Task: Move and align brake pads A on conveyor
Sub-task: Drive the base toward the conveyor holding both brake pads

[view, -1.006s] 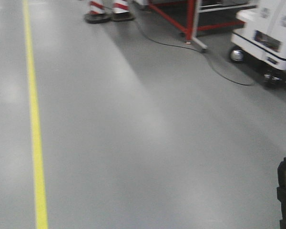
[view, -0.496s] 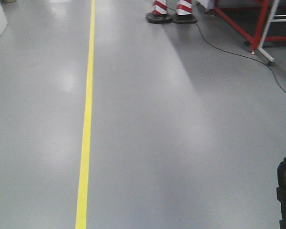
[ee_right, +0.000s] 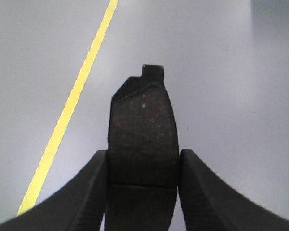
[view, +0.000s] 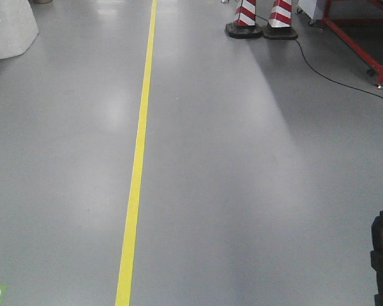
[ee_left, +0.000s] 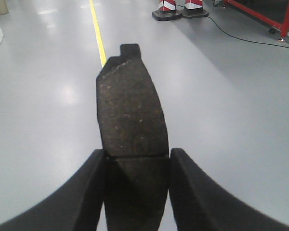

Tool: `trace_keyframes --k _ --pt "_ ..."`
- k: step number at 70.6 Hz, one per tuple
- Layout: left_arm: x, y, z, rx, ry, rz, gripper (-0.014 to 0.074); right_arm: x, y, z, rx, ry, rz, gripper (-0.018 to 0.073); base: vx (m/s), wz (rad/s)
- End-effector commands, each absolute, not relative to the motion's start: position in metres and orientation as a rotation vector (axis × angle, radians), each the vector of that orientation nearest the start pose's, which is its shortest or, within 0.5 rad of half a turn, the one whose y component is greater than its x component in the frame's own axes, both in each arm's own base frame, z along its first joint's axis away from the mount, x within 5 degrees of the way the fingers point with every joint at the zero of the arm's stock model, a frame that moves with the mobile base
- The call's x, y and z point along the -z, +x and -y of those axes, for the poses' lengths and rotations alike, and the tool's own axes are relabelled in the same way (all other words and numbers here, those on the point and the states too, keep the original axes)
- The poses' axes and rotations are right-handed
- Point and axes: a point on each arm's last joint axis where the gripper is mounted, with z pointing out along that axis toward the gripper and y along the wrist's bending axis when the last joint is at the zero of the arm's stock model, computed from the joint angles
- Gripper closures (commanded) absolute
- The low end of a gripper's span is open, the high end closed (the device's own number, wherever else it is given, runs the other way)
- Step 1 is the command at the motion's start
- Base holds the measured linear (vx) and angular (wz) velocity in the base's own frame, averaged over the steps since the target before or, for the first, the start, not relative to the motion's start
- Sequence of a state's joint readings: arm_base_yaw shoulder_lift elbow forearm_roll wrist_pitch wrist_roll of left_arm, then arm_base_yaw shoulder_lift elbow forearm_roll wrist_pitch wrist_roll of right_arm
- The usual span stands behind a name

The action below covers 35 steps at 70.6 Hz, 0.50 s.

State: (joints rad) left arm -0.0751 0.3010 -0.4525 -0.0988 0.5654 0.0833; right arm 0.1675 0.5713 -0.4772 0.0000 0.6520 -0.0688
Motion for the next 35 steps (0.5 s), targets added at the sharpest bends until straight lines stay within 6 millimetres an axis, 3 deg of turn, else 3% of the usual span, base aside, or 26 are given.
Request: trace_keyframes --k 1,35 --pt "-0.3137 0.068 0.0101 0.112 0.097 -1.772 0.0451 -0.2888 0.1097 -0.0185 -0.054 -0.257 -2.103 0.0468 0.47 0.05" --pt "-0.3137 0.068 0.0101 0.112 0.097 -1.772 0.0451 -0.2888 0.1097 -0.0185 -0.054 -0.257 -2.103 0.0468 0.53 0.06"
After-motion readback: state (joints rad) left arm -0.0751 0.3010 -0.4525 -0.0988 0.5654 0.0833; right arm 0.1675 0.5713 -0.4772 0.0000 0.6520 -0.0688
